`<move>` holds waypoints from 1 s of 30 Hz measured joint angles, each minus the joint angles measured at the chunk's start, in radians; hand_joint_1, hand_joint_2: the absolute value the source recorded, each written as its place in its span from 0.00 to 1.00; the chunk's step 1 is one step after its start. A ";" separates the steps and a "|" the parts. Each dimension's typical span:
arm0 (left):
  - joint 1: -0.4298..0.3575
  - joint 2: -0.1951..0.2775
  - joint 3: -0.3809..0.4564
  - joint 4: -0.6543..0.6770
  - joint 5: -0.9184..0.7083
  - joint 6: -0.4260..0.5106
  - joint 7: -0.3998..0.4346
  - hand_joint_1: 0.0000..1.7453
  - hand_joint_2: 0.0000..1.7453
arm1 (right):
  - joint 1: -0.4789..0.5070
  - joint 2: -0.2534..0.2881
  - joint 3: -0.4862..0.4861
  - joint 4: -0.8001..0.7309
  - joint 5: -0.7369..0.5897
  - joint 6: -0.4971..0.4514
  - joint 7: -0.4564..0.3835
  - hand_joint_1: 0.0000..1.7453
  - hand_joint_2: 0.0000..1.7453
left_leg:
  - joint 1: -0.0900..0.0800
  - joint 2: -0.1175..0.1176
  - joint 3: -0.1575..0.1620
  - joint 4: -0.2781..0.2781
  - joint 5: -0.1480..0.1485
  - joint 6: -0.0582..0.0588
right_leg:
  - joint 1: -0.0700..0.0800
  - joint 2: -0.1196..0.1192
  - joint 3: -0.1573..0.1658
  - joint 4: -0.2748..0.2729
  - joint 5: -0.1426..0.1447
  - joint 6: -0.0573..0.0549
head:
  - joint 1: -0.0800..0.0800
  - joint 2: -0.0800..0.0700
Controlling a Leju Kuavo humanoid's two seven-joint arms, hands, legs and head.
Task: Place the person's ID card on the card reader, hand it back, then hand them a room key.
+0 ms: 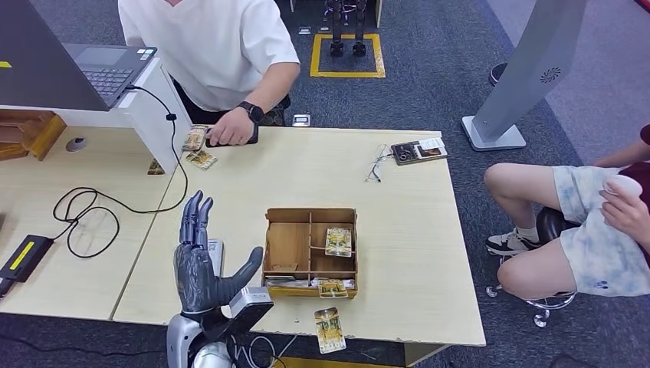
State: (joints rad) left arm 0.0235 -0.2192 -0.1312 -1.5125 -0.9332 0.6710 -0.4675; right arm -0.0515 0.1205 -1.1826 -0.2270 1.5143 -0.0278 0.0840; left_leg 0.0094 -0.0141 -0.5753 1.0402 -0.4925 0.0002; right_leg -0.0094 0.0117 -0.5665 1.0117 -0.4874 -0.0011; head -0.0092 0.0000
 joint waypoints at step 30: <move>0.109 0.016 -0.029 -0.025 -0.278 0.000 -0.132 0.00 1.00 | 0.001 0.000 -0.024 0.000 -0.011 0.000 -0.017 0.00 1.00 | 0.000 0.000 0.000 0.000 0.000 0.000 | 0.000 0.000 0.000 0.000 0.000 0.000 | 0.000 0.000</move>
State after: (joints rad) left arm 0.1327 -0.2028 -0.1606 -1.5371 -1.2109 0.6706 -0.5991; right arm -0.0506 0.1205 -1.2064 -0.2270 1.5033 -0.0278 0.0666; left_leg 0.0093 -0.0141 -0.5750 1.0403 -0.4925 0.0002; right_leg -0.0094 0.0116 -0.5664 1.0116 -0.4874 -0.0010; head -0.0092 0.0000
